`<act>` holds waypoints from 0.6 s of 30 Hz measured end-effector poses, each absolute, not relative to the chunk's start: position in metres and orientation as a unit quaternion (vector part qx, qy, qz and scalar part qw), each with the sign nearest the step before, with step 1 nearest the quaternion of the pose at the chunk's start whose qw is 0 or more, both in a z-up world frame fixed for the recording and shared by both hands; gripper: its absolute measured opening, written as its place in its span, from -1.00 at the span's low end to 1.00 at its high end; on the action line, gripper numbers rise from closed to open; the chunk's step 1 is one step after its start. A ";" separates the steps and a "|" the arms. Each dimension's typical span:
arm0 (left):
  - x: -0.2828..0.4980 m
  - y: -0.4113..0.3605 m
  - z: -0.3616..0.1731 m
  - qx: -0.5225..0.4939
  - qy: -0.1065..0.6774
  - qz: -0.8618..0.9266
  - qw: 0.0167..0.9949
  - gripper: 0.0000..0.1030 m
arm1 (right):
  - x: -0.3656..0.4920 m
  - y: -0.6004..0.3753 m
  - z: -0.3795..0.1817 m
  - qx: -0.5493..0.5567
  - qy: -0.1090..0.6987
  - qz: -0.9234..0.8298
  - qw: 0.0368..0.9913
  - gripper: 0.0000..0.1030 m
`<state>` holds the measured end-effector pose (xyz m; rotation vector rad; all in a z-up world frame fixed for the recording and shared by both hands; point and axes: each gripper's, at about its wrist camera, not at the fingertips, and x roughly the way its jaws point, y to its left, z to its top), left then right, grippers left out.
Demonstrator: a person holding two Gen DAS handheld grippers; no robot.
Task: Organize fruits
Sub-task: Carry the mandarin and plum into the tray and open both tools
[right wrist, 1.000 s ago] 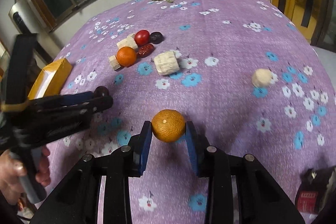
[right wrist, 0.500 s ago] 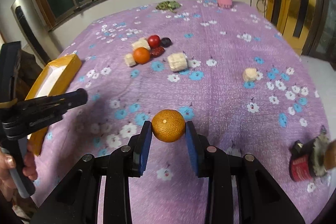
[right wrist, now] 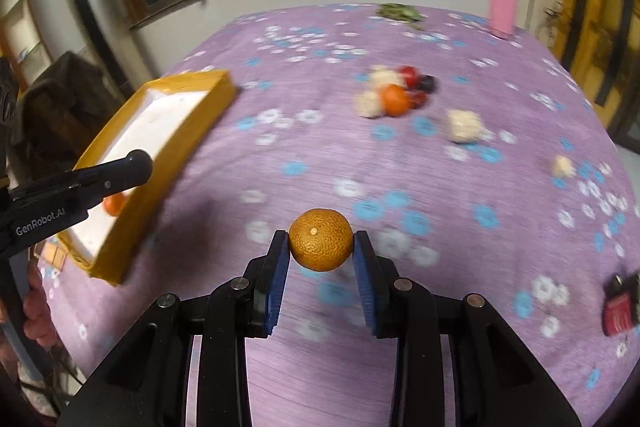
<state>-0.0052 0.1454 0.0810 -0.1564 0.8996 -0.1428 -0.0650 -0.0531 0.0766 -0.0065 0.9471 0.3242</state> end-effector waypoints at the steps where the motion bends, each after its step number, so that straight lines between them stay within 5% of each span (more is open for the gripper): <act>1: -0.007 0.153 0.081 -0.078 0.432 -0.063 0.896 -0.47 | -0.064 -0.042 0.077 -0.007 0.454 0.165 0.875 -0.40; 18: -0.013 0.287 0.067 -0.100 0.438 0.048 0.892 -0.47 | -0.032 0.106 0.086 -0.047 0.450 0.282 0.846 -0.40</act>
